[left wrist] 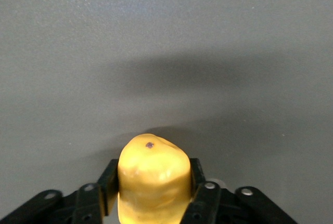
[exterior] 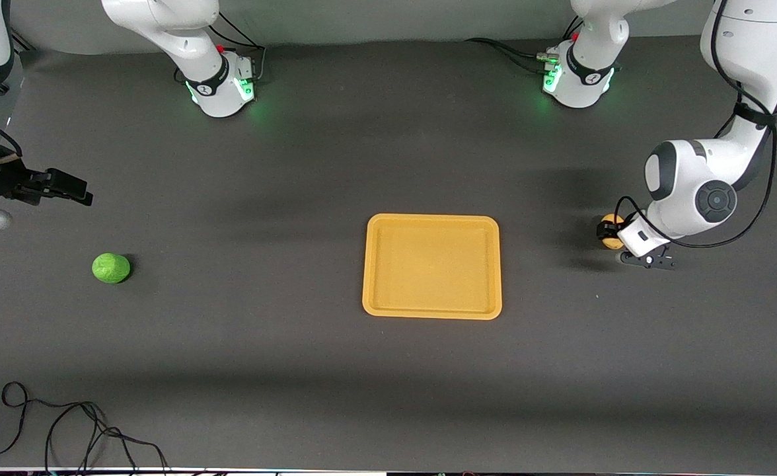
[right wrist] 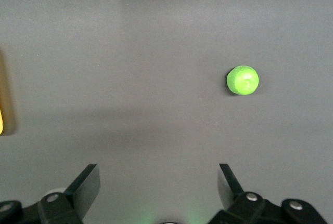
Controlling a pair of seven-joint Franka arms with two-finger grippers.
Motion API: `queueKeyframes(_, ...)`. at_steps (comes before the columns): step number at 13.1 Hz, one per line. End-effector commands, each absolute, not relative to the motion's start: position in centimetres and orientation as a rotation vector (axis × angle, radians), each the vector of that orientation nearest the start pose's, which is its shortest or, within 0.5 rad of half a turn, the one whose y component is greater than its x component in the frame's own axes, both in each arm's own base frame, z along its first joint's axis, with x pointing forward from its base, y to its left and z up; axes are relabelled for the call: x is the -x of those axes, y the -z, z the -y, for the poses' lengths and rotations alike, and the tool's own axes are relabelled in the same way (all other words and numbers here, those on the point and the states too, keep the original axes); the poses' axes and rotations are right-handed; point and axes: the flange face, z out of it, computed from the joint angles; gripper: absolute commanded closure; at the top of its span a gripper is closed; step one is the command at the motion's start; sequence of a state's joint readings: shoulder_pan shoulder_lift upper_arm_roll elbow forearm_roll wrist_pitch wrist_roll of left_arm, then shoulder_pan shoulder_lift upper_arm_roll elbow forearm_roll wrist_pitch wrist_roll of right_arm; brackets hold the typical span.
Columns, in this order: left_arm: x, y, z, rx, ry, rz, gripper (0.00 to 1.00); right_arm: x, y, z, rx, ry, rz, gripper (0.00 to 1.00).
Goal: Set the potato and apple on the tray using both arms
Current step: 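Carry the potato with the left gripper over the tray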
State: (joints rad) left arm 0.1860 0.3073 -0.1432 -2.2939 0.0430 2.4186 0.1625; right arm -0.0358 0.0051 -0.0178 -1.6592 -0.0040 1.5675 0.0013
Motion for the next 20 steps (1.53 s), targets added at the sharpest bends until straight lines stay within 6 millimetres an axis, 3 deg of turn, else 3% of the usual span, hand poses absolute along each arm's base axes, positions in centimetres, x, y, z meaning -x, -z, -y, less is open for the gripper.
queueKeyframes(1,-52.8,-25.1,2.3,3.129,-0.314,-0.158,1.0,-55.3,-58.3,2.6,3.125,-0.137,-0.111,0.0)
queueKeyframes(5,-58.0,-28.8,17.6,3.141,-0.199,-0.002,1.0,-55.2,-58.0,1.8,3.128,-0.134,-0.08,0.0)
queueKeyframes(7,-57.8,-28.0,25.6,3.163,-0.192,0.054,1.0,-55.4,-57.8,1.9,3.132,-0.111,-0.073,0.0)
queueKeyframes(9,-57.5,-26.5,30.1,3.161,-0.2,0.08,1.0,-55.7,-57.3,2.9,3.143,-0.087,-0.06,0.0)
queueKeyframes(10,-57.0,-25.7,31.2,3.155,-0.213,0.064,1.0,-55.9,-57.1,4.1,3.143,-0.073,-0.014,0.0)
queueKeyframes(13,-56.8,-23.4,31.0,3.13,-0.251,0.051,1.0,-56.6,-55.3,12.2,3.15,-0.03,0.074,0.0)
queueKeyframes(15,-57.1,-22.6,31.4,3.158,-0.195,0.066,0.85,-56.7,-53.7,17.3,3.165,-0.003,0.153,0.0)
queueKeyframes(17,-57.1,-22.0,31.6,3.161,-0.195,0.074,0.75,-56.5,-52.4,20.2,3.165,-0.001,0.155,0.0)
queueKeyframes(19,-57.0,-22.0,31.6,3.158,-0.195,0.065,0.12,-56.5,-49.8,20.7,3.164,-0.01,0.146,0.0)
queueKeyframes(20,-57.0,-21.9,31.5,3.158,-0.198,0.069,0.09,-56.1,-47.7,20.6,3.165,-0.003,0.147,0.0)
